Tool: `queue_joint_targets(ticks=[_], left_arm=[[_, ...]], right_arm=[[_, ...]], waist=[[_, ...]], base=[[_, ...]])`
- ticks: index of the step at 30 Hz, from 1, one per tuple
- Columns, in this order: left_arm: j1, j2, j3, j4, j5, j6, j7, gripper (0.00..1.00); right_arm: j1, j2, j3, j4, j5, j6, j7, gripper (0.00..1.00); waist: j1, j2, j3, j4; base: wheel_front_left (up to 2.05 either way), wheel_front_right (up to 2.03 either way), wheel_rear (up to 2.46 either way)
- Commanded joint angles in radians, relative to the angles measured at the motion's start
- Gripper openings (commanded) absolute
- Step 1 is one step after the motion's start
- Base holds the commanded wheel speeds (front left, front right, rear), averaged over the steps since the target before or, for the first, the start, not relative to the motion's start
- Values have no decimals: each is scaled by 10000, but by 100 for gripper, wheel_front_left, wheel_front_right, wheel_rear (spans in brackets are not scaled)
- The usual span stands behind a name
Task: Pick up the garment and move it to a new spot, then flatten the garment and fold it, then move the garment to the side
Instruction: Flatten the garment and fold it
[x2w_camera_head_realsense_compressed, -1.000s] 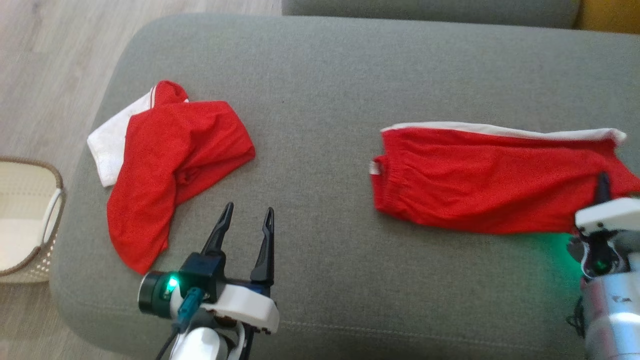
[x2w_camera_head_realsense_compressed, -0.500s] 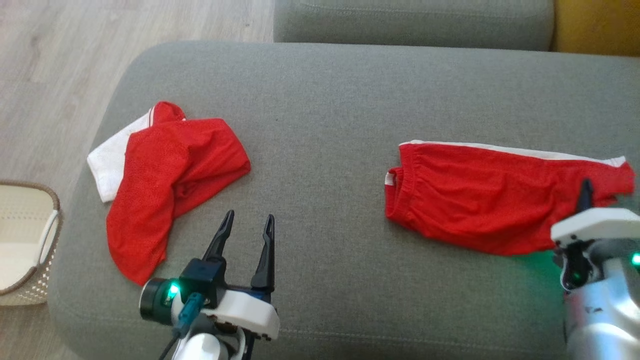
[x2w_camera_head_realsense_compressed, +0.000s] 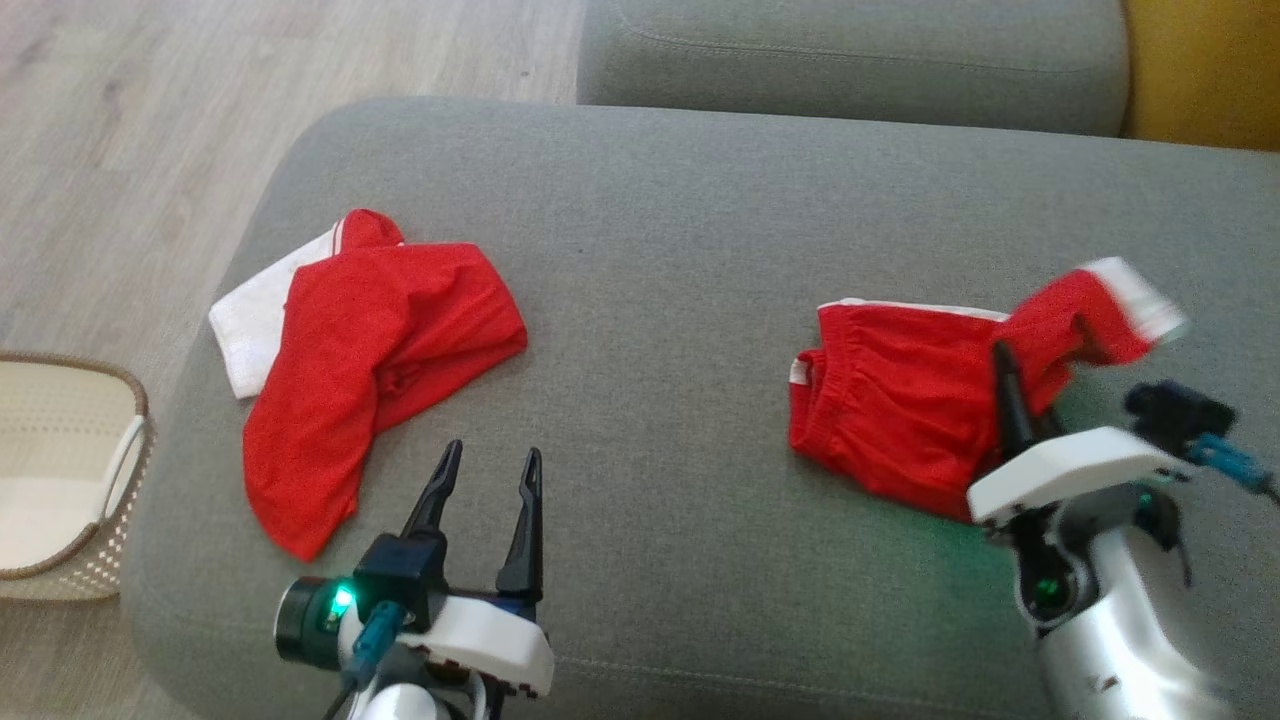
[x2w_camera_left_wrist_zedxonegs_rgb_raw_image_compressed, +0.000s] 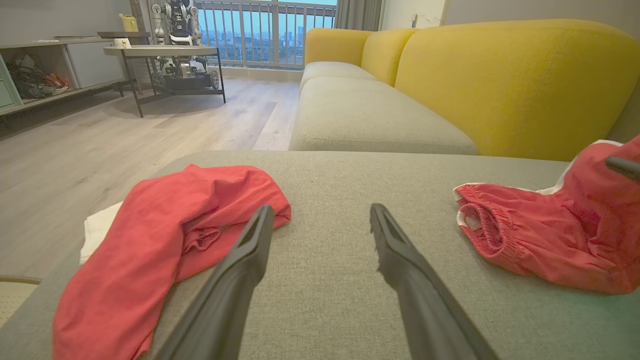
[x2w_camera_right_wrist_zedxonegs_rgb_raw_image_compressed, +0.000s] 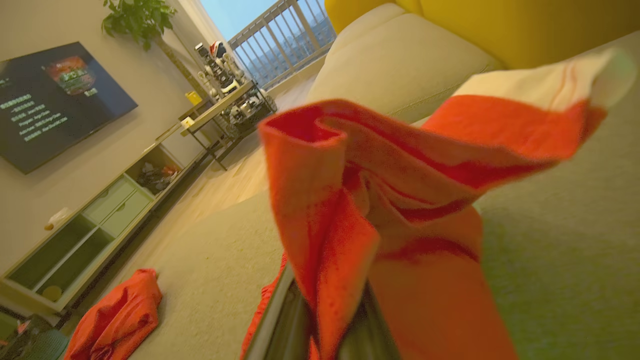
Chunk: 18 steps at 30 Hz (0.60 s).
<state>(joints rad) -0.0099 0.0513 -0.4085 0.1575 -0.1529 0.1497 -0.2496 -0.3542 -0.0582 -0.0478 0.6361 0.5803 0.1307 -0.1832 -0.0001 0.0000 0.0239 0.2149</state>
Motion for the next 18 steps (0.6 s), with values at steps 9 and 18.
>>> queue_joint_targets(ticks=[9, 18], left_arm=[[-318, -11, 235, -259, -89, 8, -122, 100], [-348, -11, 177, -204, -129, 26, -122, 100]], right_arm=[[-121, 78, 1507, -229, 68, 0, 50, 0], [-506, 79, 2056, 429, -430, 0, -295, 0]], waist=[[1, 0, 125, 447], [1, 0, 231, 723]], base=[[0, 0, 0], [0, 0, 0]])
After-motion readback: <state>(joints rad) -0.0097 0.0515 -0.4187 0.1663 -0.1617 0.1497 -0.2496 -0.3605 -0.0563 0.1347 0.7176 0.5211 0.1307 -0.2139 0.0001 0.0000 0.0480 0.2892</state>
